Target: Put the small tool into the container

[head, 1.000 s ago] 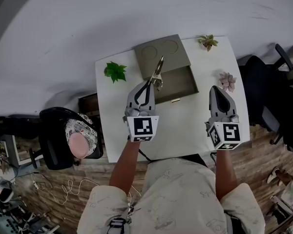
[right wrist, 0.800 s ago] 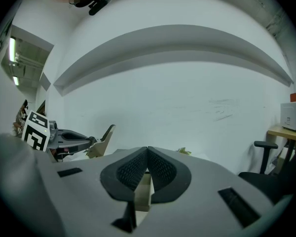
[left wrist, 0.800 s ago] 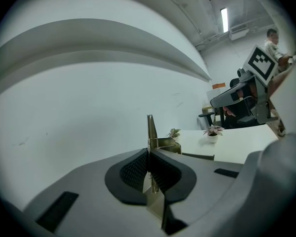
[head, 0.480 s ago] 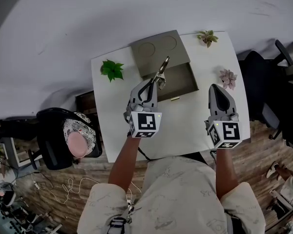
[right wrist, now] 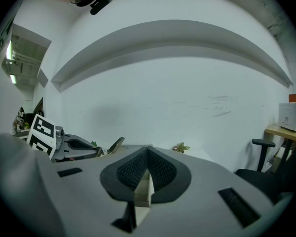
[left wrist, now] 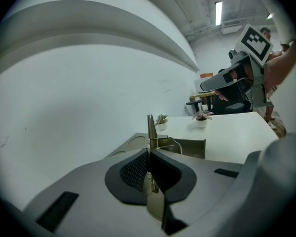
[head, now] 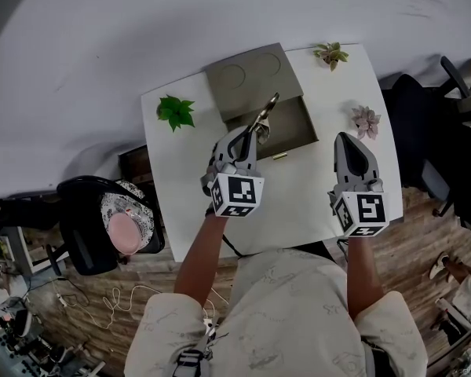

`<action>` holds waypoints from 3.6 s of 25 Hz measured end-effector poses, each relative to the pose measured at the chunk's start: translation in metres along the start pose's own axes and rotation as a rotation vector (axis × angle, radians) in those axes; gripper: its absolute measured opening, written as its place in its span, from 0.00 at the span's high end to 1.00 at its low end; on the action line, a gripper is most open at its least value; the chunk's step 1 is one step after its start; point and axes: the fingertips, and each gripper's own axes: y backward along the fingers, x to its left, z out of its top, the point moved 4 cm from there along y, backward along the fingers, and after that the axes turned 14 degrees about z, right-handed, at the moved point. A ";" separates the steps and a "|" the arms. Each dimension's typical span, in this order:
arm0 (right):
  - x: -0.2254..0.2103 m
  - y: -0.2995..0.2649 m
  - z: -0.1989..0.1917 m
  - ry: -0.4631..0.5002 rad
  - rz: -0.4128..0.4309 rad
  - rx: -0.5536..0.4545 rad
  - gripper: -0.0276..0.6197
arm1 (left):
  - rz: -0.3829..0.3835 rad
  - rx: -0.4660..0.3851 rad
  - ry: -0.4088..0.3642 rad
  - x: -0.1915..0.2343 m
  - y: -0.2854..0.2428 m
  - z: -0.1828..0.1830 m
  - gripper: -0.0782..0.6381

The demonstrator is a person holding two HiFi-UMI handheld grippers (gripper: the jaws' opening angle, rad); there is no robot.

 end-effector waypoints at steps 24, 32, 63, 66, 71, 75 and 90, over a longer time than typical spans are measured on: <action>-0.005 0.005 -0.010 -0.026 -0.018 0.015 0.93 | -0.141 0.038 -0.314 -0.037 -0.028 -0.006 0.88; -0.003 0.009 -0.011 -0.031 -0.023 0.012 0.93 | -0.187 0.043 -0.459 -0.045 -0.029 -0.008 0.88; 0.011 0.016 -0.017 -0.020 -0.002 0.028 0.93 | -0.241 0.003 -0.791 -0.075 -0.035 -0.025 0.88; 0.011 0.017 -0.016 -0.016 -0.001 0.027 0.93 | -0.253 0.006 -0.802 -0.080 -0.036 -0.026 0.88; 0.009 0.015 -0.010 -0.005 0.003 0.022 0.93 | -0.271 0.017 -0.828 -0.085 -0.038 -0.033 0.88; 0.007 0.015 -0.009 0.000 0.002 0.020 0.93 | -0.272 0.022 -0.834 -0.088 -0.039 -0.036 0.88; 0.002 0.018 -0.014 -0.022 0.002 0.013 0.93 | -0.338 0.066 -0.873 -0.103 -0.037 -0.044 0.80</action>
